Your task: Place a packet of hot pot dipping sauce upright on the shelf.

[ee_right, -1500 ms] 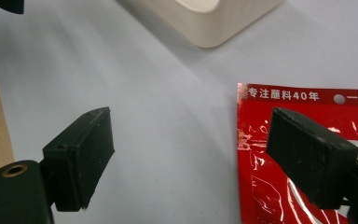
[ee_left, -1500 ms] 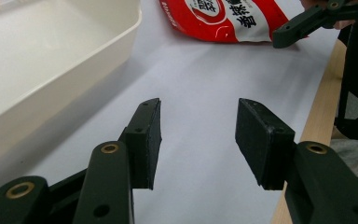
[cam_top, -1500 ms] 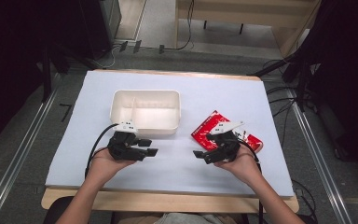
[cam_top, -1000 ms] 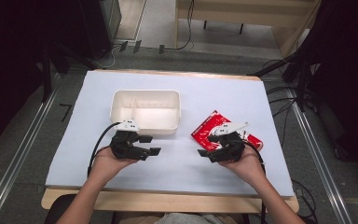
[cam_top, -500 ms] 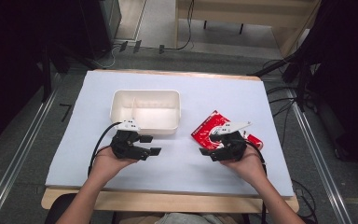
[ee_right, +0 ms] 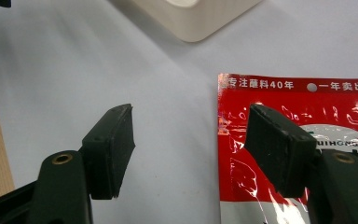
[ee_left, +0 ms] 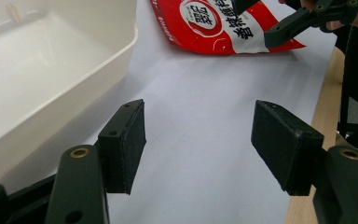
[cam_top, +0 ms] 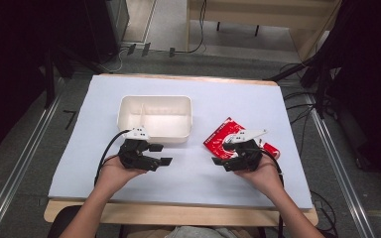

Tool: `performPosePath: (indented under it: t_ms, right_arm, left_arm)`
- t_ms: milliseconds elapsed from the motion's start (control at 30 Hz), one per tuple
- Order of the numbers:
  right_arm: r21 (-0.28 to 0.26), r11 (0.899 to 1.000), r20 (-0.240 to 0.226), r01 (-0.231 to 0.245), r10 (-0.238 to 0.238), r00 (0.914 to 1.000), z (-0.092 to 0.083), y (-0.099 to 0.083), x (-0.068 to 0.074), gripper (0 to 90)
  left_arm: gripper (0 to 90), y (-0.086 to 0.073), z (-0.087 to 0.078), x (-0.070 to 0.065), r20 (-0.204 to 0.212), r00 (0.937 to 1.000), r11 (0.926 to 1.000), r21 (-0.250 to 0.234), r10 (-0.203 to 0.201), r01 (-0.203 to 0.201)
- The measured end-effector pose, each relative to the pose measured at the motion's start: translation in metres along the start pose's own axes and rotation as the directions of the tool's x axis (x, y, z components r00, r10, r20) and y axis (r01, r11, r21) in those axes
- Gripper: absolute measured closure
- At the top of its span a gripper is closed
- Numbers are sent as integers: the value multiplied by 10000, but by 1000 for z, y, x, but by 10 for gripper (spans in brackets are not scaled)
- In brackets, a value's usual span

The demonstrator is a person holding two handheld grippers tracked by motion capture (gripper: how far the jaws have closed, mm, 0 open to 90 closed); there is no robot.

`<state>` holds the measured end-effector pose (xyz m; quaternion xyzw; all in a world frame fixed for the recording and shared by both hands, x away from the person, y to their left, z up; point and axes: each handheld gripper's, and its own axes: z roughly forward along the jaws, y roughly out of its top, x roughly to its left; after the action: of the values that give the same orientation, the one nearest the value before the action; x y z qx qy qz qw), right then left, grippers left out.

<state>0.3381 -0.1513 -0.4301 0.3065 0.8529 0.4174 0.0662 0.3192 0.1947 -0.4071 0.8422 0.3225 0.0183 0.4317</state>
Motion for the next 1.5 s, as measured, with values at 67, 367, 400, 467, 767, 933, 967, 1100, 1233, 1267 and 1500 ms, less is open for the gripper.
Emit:
performPosePath:
  t_ms: [67, 367, 400, 467, 767, 933, 967, 1100, 1233, 1267, 1500]
  right_arm:
    - [10, 10000, 17, -76, 76, 10000, -1, 0, 0, 339]
    - [-324, 9995, 446, -35, 49, 9990, -32, -1, -8, 380]
    - [-246, 9993, 535, -277, 290, 9981, -35, -4, -10, 399]
    - [-215, 9987, 637, -467, 479, 9968, -38, -6, -13, 407]
    - [-461, 9926, 1342, -1126, 1179, 9839, -71, -32, -30, 531]
    - [-285, 9904, 1535, -1354, 1382, 9784, -80, -44, -35, 593]
    - [-302, 9879, 1549, -1521, 1550, 9757, -83, -45, -36, 603]
    - [-377, 9840, 1746, -1742, 1782, 9684, -93, -52, -41, 699]
    - [-570, 9647, 1810, -2570, 2632, 9476, -97, -63, -49, 756]
    - [-789, 9573, 1725, -2781, 2878, 9420, -98, -65, -49, 785]
    - [-20, 9671, 2044, -2543, 2493, 9466, -92, -78, -54, 900]
  left_arm:
    - [361, 0, 0, 0, -15, 10000, 10000, 14, 31, -31]
    - [359, 1, 0, -1, 95, 10000, 9998, -182, 24, -22]
    - [359, 1, 0, -1, 91, 9999, 9998, -183, 48, -47]
    - [359, 2, 1, -1, 77, 9999, 9999, -152, 74, -72]
    - [359, 7, 7, -2, 215, 9991, 9993, -18, 364, -363]
    - [361, 10, 11, -3, 288, 9990, 9994, -85, 349, -347]
    - [362, 11, 11, -2, 326, 9989, 9994, -76, 337, -334]
    - [364, 13, 14, -3, 390, 9988, 9994, -126, 312, -307]
    - [367, 15, 17, -3, 382, 9986, 9993, -70, 361, -358]
    - [367, 15, 18, -2, 410, 9986, 9994, -122, 342, -337]
    - [371, 18, 21, -2, 338, 9988, 9993, -84, 356, -353]
